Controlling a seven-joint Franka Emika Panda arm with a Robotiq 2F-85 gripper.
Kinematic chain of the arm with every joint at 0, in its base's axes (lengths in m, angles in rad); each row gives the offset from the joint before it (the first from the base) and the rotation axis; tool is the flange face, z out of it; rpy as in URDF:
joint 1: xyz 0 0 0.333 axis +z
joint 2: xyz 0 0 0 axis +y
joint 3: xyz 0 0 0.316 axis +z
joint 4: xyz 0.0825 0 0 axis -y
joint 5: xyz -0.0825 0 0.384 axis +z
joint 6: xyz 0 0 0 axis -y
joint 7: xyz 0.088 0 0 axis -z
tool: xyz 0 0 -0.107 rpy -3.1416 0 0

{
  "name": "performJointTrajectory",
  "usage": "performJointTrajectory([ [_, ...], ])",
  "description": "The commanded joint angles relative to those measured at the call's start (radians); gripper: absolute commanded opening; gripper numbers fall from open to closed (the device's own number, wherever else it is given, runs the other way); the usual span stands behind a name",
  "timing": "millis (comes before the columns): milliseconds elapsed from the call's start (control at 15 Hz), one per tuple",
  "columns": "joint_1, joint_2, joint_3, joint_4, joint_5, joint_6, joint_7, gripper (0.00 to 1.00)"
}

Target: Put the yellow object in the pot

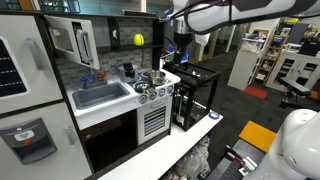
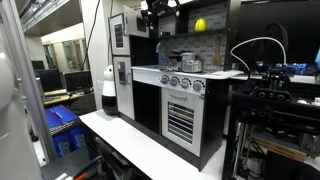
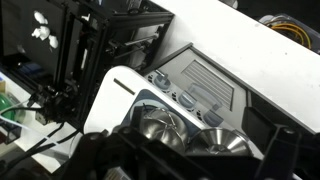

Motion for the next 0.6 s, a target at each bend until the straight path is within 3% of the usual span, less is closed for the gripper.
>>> performJointTrajectory([
  [0,0.004,-0.060,-0.004,-0.097,-0.102,0.163,-0.067,1.00],
  [200,-0.024,-0.072,-0.008,-0.154,-0.207,0.383,-0.002,1.00],
  [533,-0.129,-0.036,0.001,-0.176,-0.299,0.634,0.302,1.00],
])
